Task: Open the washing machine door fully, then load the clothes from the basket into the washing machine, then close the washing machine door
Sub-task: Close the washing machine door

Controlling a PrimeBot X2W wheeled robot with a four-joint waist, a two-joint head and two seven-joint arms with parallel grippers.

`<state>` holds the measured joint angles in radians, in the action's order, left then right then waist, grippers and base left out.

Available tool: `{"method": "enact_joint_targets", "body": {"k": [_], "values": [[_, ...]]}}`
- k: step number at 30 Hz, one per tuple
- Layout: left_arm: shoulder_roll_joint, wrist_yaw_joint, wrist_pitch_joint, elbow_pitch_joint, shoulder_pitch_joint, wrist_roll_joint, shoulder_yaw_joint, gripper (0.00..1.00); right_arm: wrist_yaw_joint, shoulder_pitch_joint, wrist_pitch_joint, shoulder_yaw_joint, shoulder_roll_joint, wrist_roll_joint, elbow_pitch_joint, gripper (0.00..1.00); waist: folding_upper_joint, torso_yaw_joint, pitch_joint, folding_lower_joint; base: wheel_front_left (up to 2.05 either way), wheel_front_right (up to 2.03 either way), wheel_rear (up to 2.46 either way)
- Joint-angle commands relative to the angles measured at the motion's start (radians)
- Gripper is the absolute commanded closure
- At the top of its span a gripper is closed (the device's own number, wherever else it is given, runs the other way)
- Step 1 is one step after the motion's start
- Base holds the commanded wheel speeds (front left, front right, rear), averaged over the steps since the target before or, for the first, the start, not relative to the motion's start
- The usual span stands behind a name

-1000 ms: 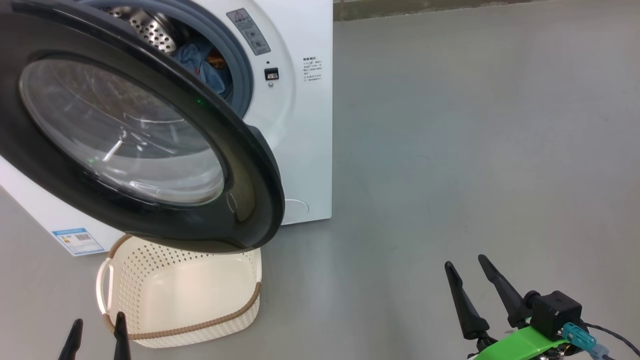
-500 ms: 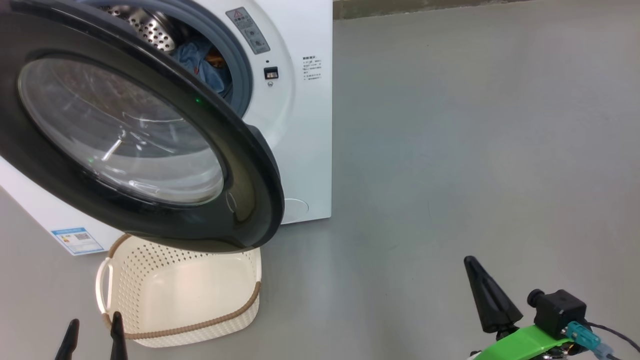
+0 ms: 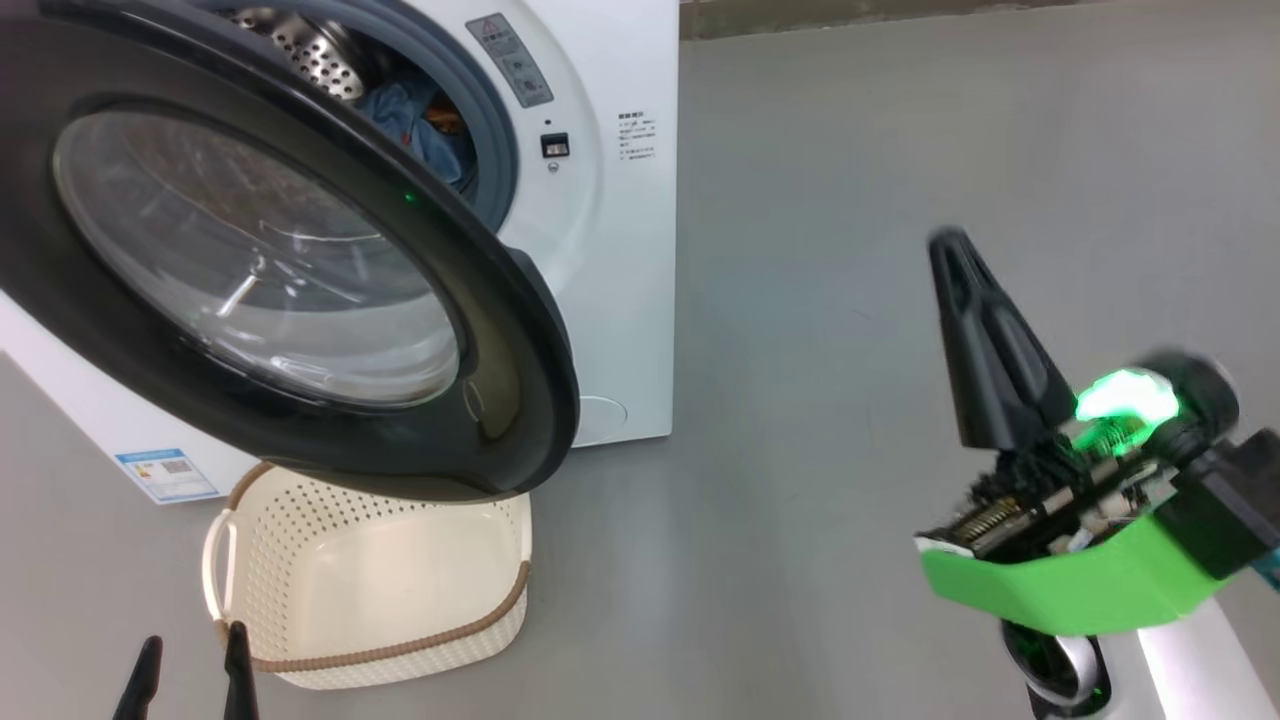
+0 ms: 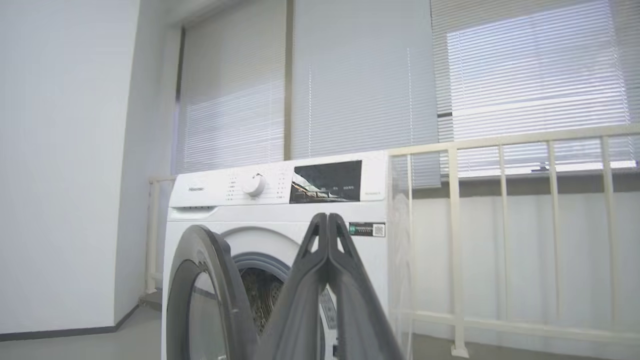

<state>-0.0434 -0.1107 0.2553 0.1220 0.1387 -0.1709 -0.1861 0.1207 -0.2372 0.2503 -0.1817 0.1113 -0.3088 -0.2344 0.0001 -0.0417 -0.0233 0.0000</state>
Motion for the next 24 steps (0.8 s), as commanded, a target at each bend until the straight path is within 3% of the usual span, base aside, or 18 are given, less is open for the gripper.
{"method": "enact_joint_targets", "body": {"k": [1,5,10,18,24], "values": [[-0.007,-0.002,0.006,-0.018,-0.043,0.006,-0.029,0.00,0.010,-0.062,0.010,-0.059,0.005,-0.007,-0.066,1.00,-0.0001,0.007,0.002,0.0000,0.00,0.00,0.00],[-0.007,-0.004,0.006,-0.016,-0.047,0.004,-0.018,0.00,0.010,-0.137,-0.001,-0.162,0.007,-0.029,-0.131,1.00,-0.0001,0.024,0.000,0.0000,0.00,0.00,0.00],[-0.007,-0.004,0.006,-0.013,-0.056,-0.005,-0.003,0.00,0.010,-0.182,-0.033,-0.317,0.001,-0.067,-0.117,1.00,-0.0001,0.045,-0.013,0.0000,0.00,0.00,0.00],[-0.007,-0.005,0.006,-0.009,-0.091,-0.004,0.043,0.00,0.010,-0.201,-0.056,-0.575,-0.008,-0.134,0.039,1.00,-0.0001,0.098,-0.043,0.0000,0.00,0.00,0.00],[-0.007,-0.001,0.006,-0.012,-0.122,-0.014,0.080,0.00,0.010,-0.207,-0.043,-0.647,0.000,-0.157,0.188,1.00,-0.0001,0.142,-0.079,0.0000,0.00,0.00,0.00]]}}
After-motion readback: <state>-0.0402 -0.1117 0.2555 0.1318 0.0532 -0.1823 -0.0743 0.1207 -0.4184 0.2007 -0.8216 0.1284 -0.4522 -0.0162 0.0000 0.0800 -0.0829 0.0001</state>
